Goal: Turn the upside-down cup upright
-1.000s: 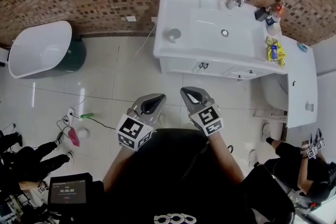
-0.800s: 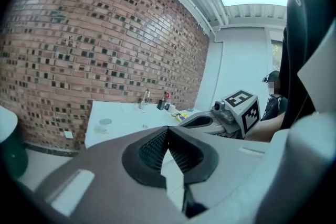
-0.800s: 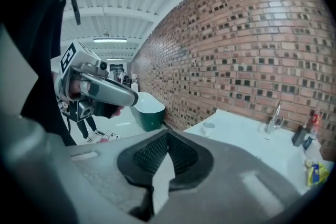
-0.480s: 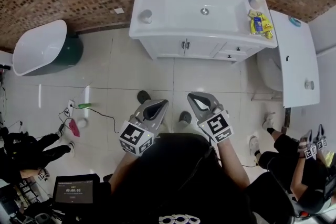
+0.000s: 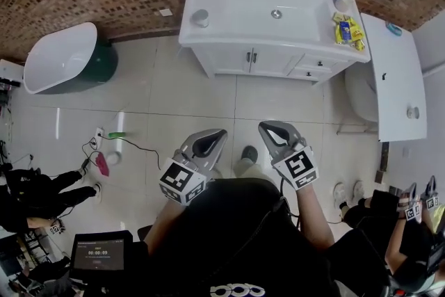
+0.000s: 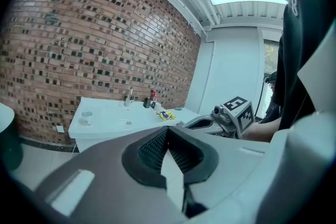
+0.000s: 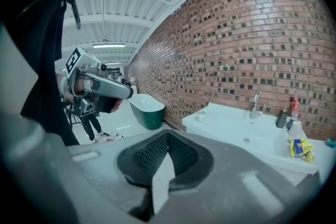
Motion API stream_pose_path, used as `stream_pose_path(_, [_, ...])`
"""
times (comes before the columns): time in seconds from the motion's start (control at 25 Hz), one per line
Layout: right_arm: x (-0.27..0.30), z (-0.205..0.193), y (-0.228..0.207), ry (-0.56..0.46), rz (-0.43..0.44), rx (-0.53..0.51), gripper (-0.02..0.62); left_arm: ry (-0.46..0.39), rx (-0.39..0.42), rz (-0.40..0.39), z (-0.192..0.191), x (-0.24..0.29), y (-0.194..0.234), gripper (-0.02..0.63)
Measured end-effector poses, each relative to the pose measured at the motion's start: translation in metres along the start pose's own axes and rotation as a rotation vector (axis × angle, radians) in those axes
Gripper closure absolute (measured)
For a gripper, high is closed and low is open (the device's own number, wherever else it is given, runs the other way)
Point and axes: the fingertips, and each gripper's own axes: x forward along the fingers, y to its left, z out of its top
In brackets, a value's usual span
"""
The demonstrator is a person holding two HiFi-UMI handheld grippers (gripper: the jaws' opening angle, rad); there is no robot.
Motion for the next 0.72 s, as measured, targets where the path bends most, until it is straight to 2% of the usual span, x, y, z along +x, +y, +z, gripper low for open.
stream_pose_path(0.16, [0.029,0.015,0.024,0.012,0.041,-0.023,0.603,-0.036,-0.027,0.056,0.0,-0.039,0.025,0.591])
stream_pose_path(0.32, [0.063,0.042,0.073,0.003,0.098,-0.069,0.603,-0.071,-0.063,0.102,-0.007,-0.081,0.051,0.591])
stream_pose_path(0.52, [0.09,0.043,0.133,0.032,0.145,-0.069,0.603,-0.075,-0.088,0.096,-0.018,-0.118,0.07,0.591])
stream_pose_path(0.72, [0.1,0.04,0.157,0.054,0.148,-0.068,0.603,-0.073,-0.095,0.079,-0.023,-0.132,0.081,0.591])
